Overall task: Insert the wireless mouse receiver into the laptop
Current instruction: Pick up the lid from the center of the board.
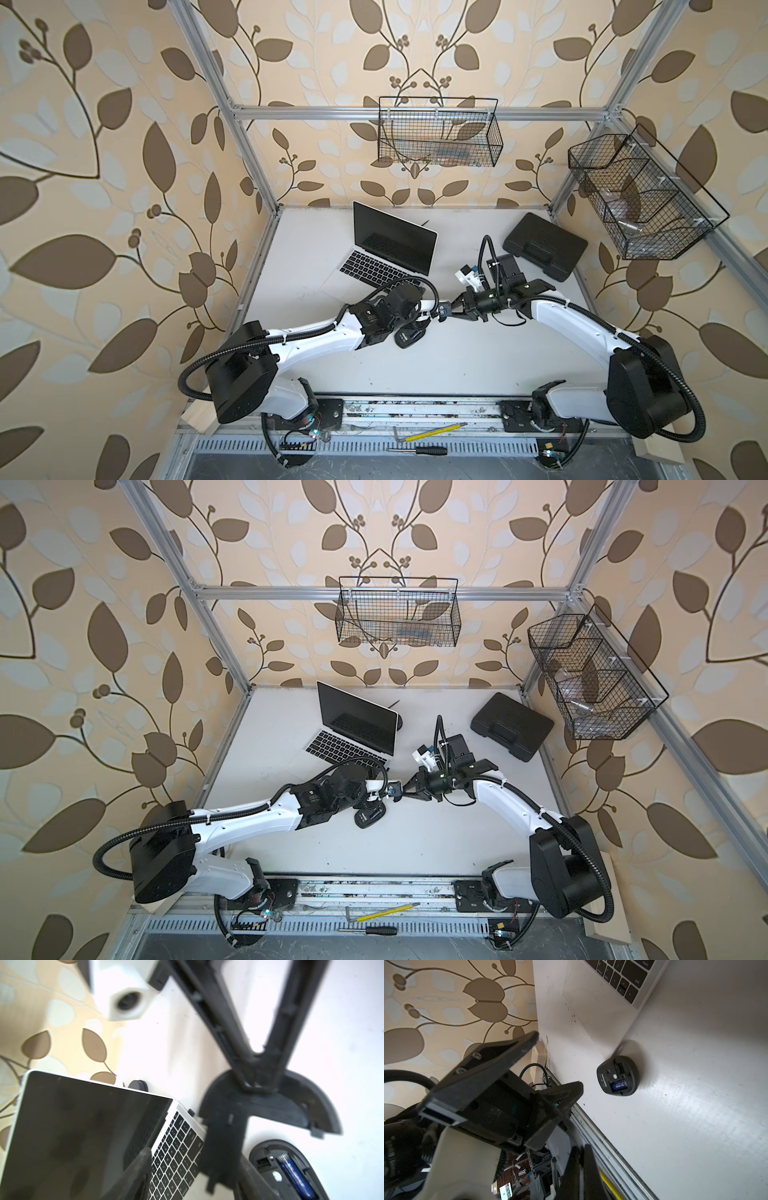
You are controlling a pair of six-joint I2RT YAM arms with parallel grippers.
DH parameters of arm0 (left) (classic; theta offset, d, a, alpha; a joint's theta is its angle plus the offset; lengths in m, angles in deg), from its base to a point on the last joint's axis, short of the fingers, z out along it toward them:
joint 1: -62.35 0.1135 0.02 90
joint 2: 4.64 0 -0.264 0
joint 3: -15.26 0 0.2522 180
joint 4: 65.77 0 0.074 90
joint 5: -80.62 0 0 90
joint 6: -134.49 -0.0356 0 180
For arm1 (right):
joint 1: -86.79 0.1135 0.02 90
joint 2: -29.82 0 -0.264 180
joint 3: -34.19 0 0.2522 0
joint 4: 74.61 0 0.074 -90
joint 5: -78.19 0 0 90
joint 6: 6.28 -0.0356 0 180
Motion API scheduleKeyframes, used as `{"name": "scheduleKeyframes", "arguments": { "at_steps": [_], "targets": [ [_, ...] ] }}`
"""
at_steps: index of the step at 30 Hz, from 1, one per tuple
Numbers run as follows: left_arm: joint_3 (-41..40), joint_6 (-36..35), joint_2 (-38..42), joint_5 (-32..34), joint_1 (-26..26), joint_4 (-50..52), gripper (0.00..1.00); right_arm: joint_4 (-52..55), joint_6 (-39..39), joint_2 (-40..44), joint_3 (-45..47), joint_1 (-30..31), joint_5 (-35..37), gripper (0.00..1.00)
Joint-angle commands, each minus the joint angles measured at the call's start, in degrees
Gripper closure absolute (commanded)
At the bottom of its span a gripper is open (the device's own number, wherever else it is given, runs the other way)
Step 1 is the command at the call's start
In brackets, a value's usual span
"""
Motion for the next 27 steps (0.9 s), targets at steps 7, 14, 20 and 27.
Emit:
{"name": "scheduleKeyframes", "arguments": {
  "at_steps": [7,14,20,27],
  "targets": [
    [0.08,-3.77,2.30,-2.83,-1.05,0.65,0.39,-1.18,-0.81,-1.99,0.42,0.31,0.10,1.00],
    [1.16,-7.55,-0.51,-0.48,-4.25,-0.23,0.55,-1.18,-0.85,-2.18,0.34,0.21,-0.30,1.00],
    [1.87,-7.99,-1.75,0.56,-5.06,0.14,0.82,-1.29,-0.89,-2.53,0.07,0.12,-0.57,1.00],
    [2.19,-0.39,-0.87,2.77,-4.16,1.45,1.00,0.52,1.54,-0.32,0.17,-1.95,-0.61,0.64]
  ]
}}
